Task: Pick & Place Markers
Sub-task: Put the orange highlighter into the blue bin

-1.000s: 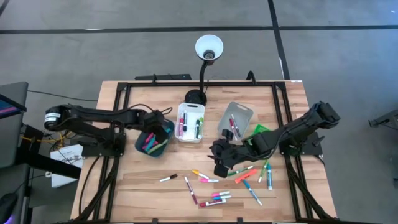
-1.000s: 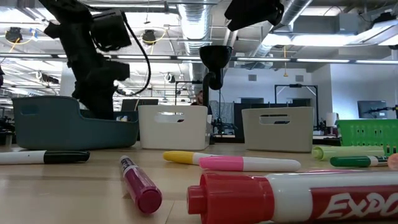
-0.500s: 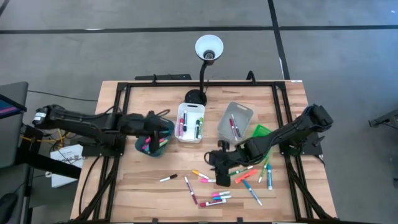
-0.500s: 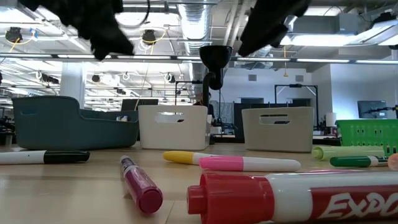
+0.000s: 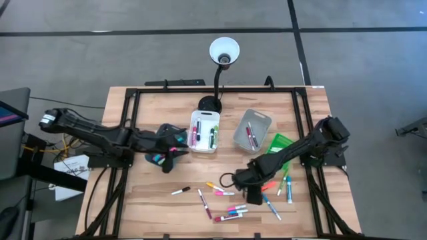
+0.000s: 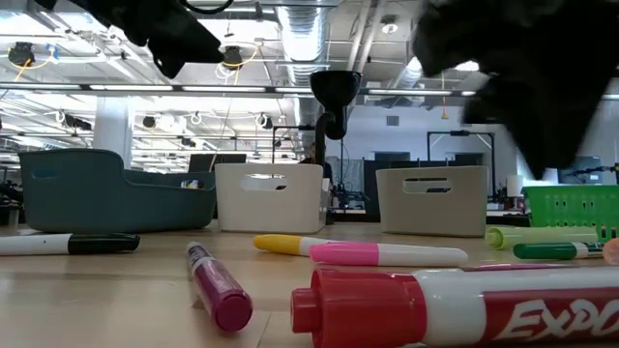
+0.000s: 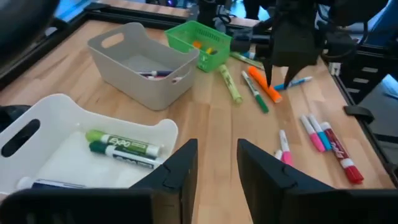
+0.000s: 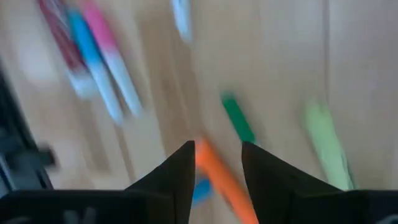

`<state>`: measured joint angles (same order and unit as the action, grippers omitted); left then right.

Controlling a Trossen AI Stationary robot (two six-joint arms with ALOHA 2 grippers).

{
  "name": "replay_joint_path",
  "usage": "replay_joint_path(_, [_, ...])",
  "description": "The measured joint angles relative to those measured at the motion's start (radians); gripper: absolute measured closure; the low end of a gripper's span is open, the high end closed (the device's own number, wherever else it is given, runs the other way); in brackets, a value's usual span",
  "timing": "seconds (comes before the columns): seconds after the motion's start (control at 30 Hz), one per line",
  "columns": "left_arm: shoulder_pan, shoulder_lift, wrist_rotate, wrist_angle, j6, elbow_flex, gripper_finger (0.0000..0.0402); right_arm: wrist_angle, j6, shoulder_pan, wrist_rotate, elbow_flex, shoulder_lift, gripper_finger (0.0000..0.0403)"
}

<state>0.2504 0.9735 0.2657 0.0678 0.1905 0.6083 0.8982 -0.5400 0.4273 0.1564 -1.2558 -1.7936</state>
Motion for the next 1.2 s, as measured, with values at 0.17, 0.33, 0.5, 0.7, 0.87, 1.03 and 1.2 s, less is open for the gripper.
replay_joint_path(0.17, [-0.001, 0.021, 0.004, -0.001, 0.000, 0.000, 0.0294, 0.135, -0.036, 0.049, 0.013, 0.009, 0.004, 0.0281])
replay_joint_path(0.33, [-0.001, 0.025, 0.004, -0.003, 0.000, 0.000, 0.0295, 0.091, -0.008, 0.112, -0.016, 0.039, 0.004, 0.0282])
replay_joint_path(0.5, [-0.002, 0.024, 0.004, -0.006, 0.000, 0.000, 0.0295, 0.038, -0.035, 0.140, -0.084, 0.063, 0.004, 0.0285])
replay_joint_path(0.7, [-0.002, 0.024, 0.004, -0.009, 0.000, 0.000, 0.0295, -0.103, -0.037, 0.133, -0.100, 0.120, 0.004, 0.0285])
replay_joint_path(0.87, [-0.002, 0.024, 0.003, -0.010, 0.000, 0.000, 0.0295, -0.097, -0.031, 0.125, -0.115, 0.136, 0.004, 0.0285])
replay_joint_path(1.03, [-0.002, 0.024, 0.003, -0.010, 0.000, 0.000, 0.0295, -0.100, -0.010, 0.128, -0.106, 0.136, 0.004, 0.0285])
replay_joint_path(1.2, [-0.002, 0.024, 0.003, -0.010, 0.001, 0.000, 0.0295, -0.105, 0.013, 0.142, -0.103, 0.136, -0.007, 0.0285])
